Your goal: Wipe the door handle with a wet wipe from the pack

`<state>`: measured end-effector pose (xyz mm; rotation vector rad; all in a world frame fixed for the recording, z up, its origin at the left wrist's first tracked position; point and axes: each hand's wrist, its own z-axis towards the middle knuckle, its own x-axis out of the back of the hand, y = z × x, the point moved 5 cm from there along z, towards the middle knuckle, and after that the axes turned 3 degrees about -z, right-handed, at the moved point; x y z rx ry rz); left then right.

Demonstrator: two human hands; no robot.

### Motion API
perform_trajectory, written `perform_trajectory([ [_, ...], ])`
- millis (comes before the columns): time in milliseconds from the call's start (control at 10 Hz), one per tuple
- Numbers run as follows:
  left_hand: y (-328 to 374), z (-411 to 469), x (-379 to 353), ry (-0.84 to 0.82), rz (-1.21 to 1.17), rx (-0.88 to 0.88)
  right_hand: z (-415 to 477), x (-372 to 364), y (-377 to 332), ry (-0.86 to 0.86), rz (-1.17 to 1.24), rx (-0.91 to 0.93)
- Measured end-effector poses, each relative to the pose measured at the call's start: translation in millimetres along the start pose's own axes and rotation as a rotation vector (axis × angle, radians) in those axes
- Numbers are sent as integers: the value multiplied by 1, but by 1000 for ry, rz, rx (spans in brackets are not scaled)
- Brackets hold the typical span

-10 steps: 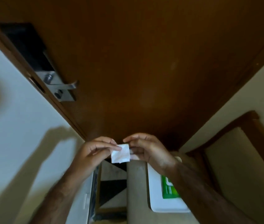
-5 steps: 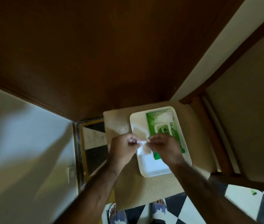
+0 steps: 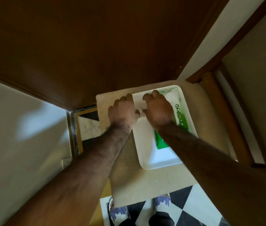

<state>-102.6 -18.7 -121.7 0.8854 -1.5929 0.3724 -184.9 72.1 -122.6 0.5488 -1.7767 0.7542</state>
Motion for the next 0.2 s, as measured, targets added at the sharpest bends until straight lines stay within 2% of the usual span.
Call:
perform_trajectory([
  [100,-5,-3,23,52,-45,-34,-6,24,-3,97,-14,54],
  [200,-14,-15,53,56,-75,-109,-17,50,-9,29,-81,156],
])
